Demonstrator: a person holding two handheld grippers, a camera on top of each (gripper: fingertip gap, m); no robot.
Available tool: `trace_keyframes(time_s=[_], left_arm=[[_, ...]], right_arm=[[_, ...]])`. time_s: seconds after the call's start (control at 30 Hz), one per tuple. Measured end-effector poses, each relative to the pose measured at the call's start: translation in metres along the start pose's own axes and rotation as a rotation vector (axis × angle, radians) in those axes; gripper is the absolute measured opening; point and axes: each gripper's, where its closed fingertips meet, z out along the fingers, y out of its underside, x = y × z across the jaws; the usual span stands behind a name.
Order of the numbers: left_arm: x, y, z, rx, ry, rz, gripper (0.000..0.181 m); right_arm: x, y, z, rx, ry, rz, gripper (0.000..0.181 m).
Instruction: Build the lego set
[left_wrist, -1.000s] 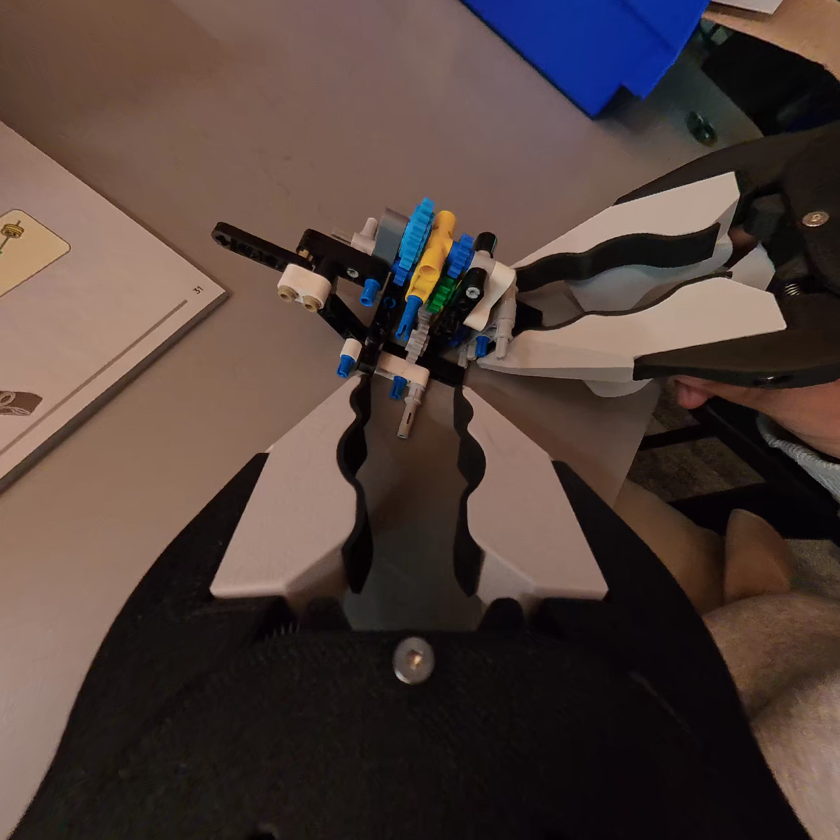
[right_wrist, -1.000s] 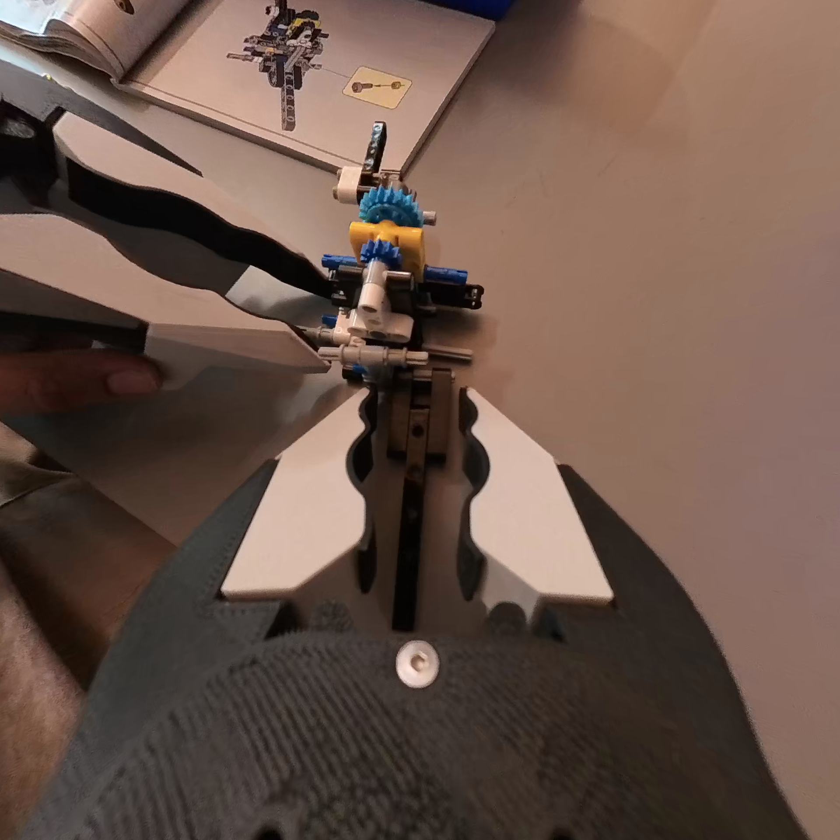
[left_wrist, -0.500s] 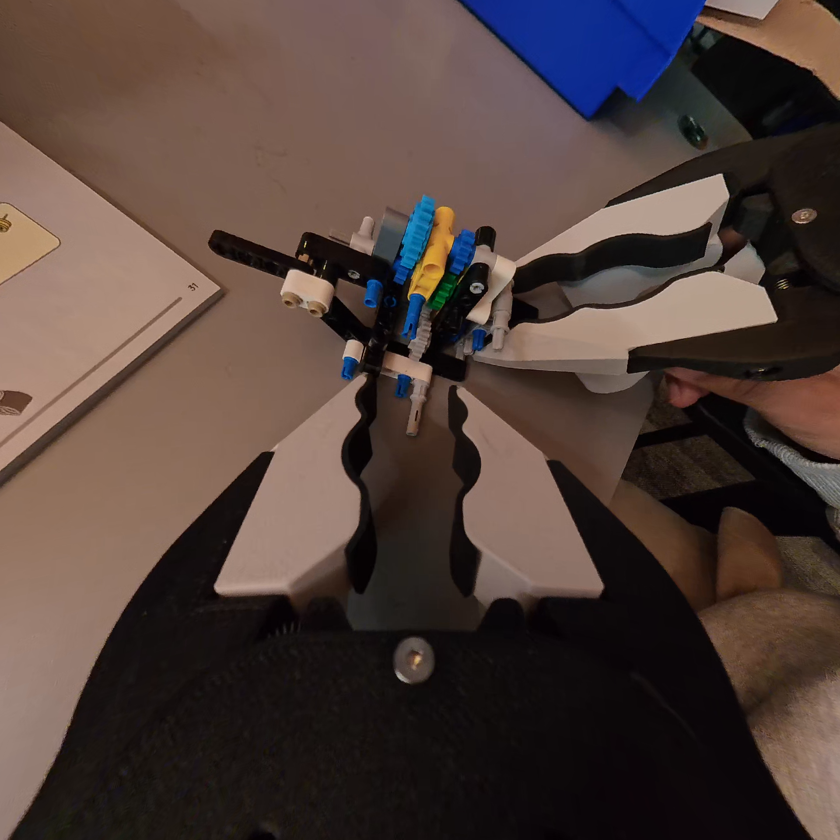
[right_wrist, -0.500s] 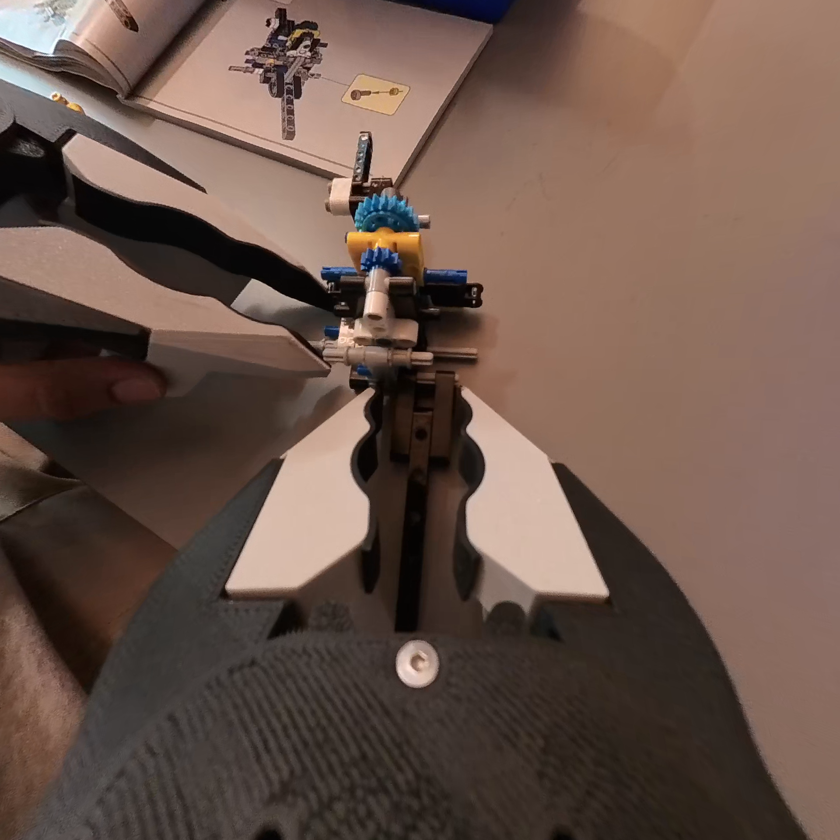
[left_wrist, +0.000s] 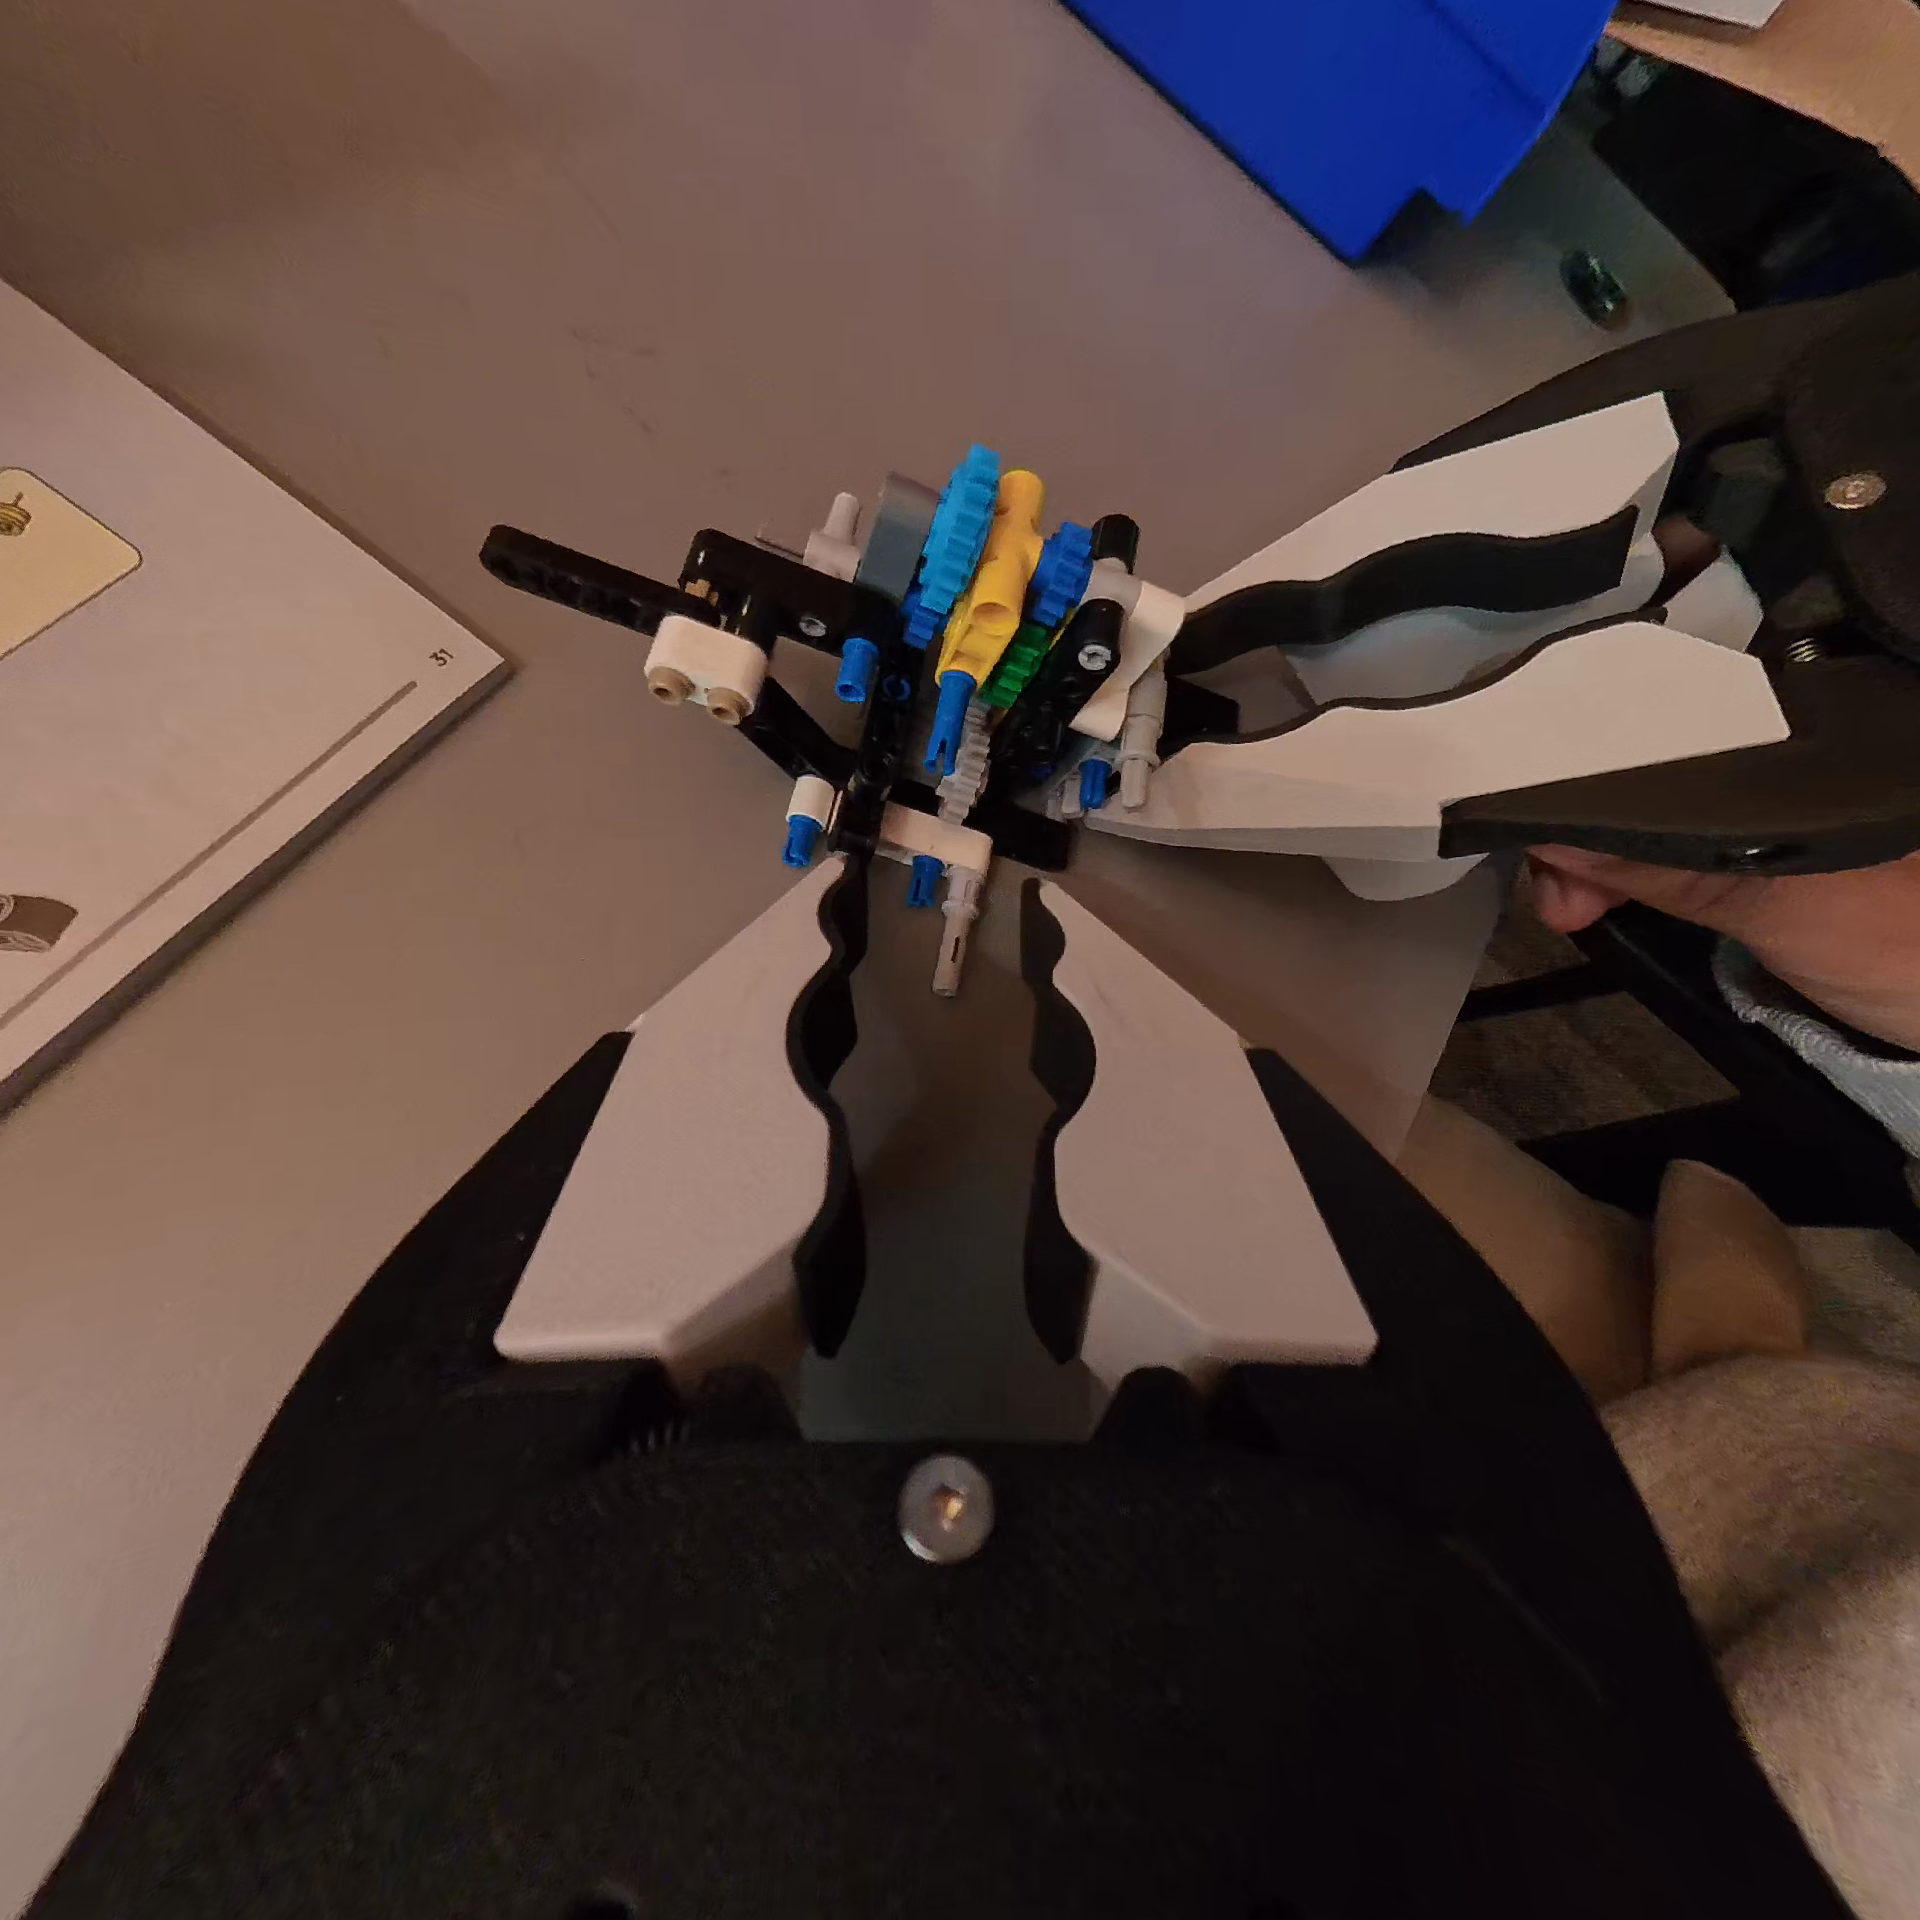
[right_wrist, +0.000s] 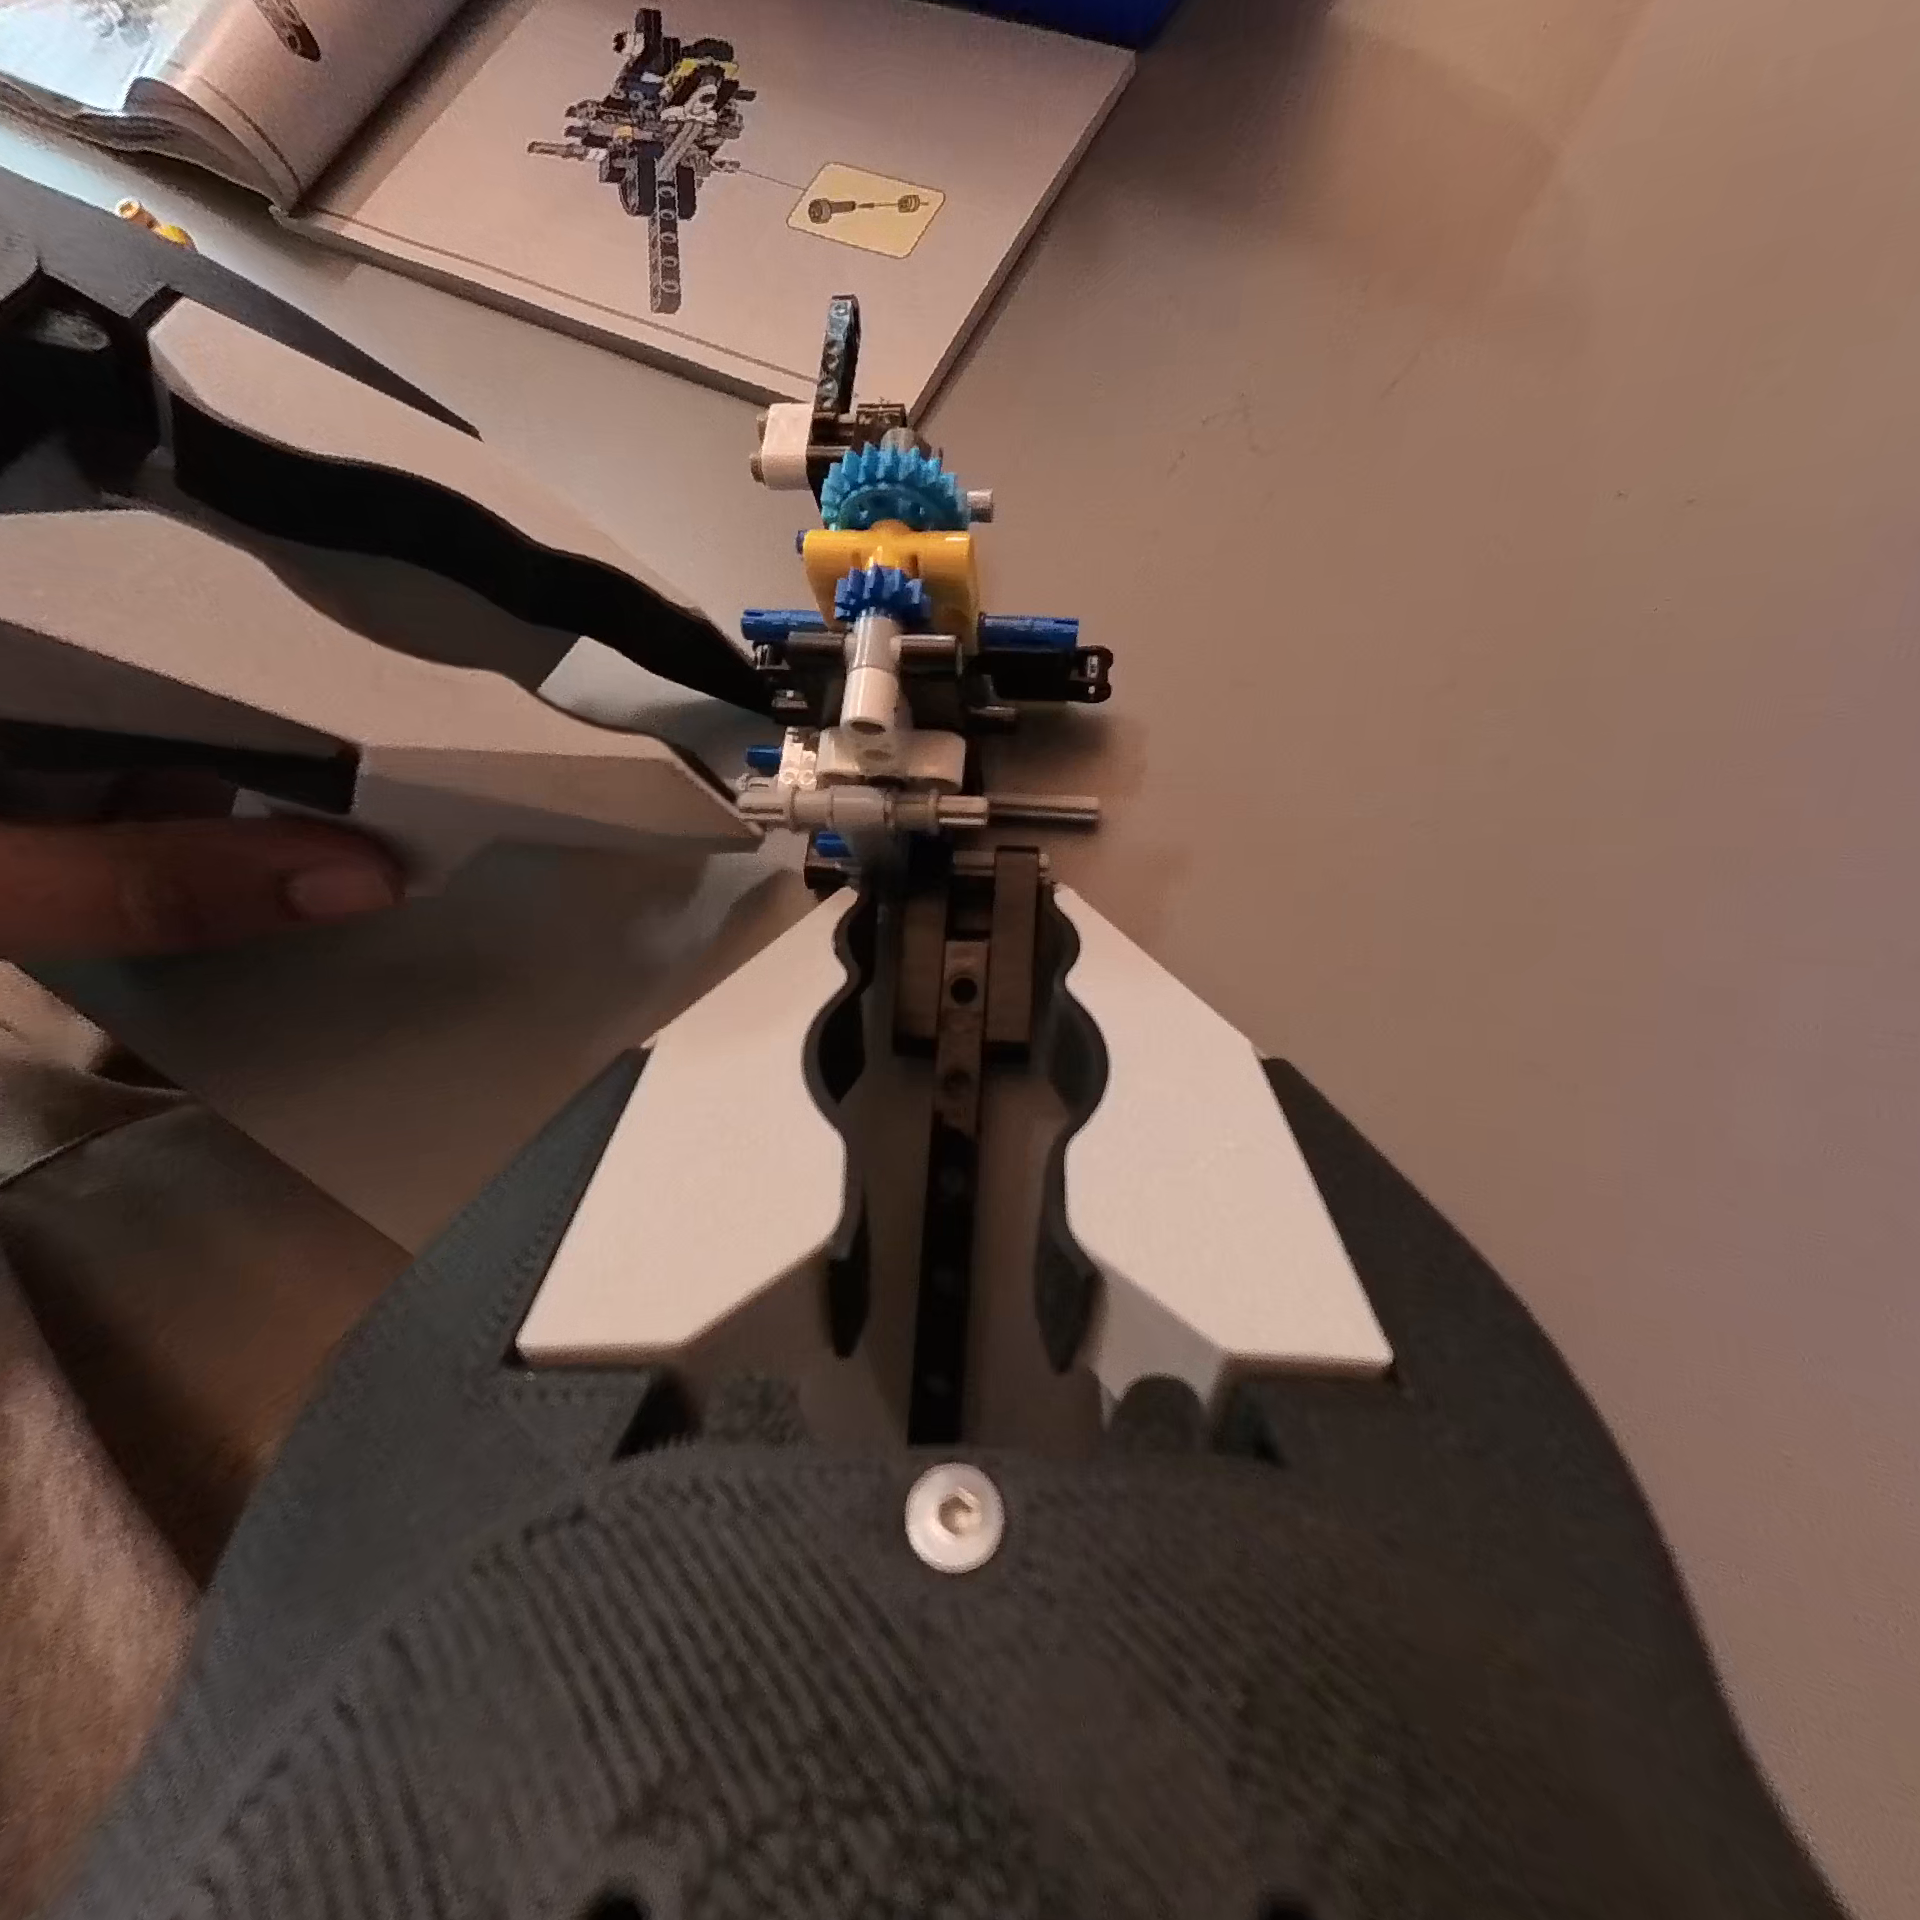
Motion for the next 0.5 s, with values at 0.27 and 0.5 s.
trace_keyframes(time_s=[0.27, 0.5], left_arm=[[0.0039, 0.0007, 0.0006, -0.004, 0.001, 0.038, 0.036], [0.0025, 0.0001, -0.0003, 0.001, -0.016, 0.047, 0.042]], right_arm=[[0.0003, -0.0001, 0.0000, 0.000, -0.001, 0.004, 0.030], [0.0004, -0.0001, -0.0001, 0.002, -0.007, 0.008, 0.030]])
